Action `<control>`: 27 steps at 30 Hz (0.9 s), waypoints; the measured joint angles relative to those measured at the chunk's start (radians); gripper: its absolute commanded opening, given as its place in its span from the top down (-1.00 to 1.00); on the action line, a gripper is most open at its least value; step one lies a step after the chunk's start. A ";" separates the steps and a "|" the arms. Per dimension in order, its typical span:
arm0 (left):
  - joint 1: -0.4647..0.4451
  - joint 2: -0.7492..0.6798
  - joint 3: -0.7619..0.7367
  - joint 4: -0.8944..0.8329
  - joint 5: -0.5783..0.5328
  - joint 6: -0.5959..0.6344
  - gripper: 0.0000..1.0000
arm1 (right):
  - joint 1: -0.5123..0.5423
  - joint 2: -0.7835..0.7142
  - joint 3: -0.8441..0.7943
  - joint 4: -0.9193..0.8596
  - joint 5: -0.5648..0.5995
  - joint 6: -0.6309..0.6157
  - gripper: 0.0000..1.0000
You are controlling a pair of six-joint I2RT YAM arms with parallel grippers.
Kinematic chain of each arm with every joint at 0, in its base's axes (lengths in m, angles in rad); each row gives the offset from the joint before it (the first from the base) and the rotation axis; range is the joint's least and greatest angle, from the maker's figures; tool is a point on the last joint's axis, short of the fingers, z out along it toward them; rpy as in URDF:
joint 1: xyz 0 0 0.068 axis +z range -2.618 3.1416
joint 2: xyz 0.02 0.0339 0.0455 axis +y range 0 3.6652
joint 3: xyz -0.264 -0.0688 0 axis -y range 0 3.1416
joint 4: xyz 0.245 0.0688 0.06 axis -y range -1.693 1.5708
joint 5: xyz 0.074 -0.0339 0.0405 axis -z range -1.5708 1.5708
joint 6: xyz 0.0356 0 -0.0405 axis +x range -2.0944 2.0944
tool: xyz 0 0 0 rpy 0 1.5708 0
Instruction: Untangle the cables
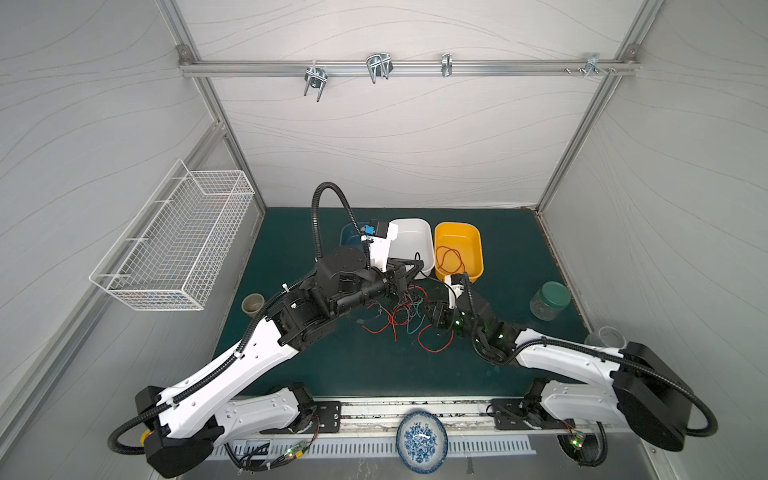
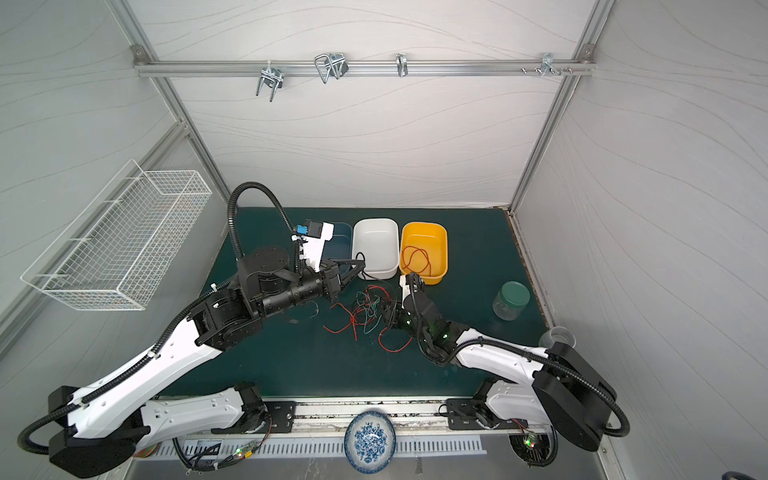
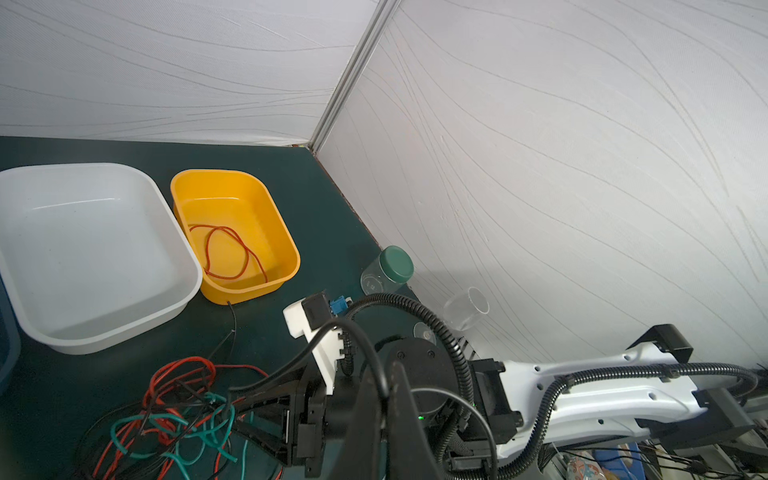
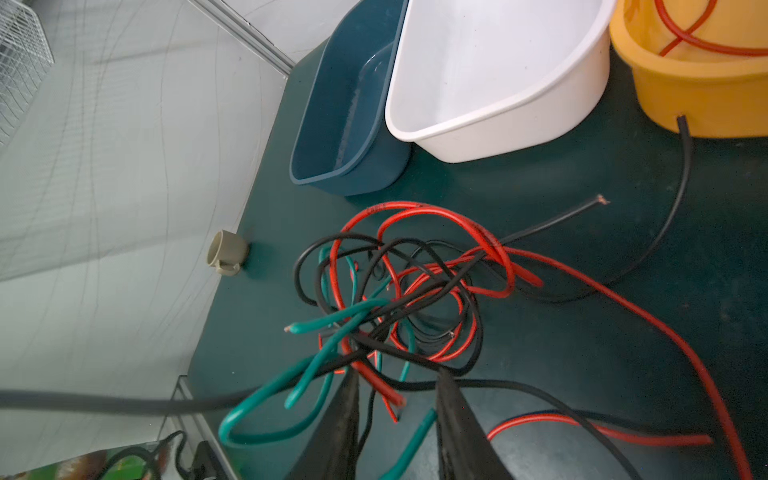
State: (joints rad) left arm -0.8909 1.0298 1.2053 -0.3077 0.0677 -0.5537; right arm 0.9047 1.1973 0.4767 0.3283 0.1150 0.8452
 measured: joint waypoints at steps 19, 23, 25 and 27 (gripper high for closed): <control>0.000 0.000 0.218 -0.076 -0.012 0.021 1.00 | -0.050 0.030 -0.037 -0.014 0.024 0.001 0.73; 0.000 0.032 0.251 -0.114 -0.028 0.065 1.00 | -0.074 -0.056 -0.037 -0.095 0.027 -0.011 0.65; 0.000 0.060 0.269 -0.135 -0.035 0.092 1.00 | -0.081 -0.156 -0.031 -0.167 0.046 -0.032 0.56; 0.009 0.087 0.275 -0.146 -0.038 0.117 1.00 | -0.085 -0.248 -0.009 -0.246 0.073 -0.056 0.39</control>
State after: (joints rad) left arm -0.8822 1.1172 1.4807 -0.4534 0.0299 -0.4370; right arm 0.8196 0.9489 0.4679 0.0826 0.1883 0.7895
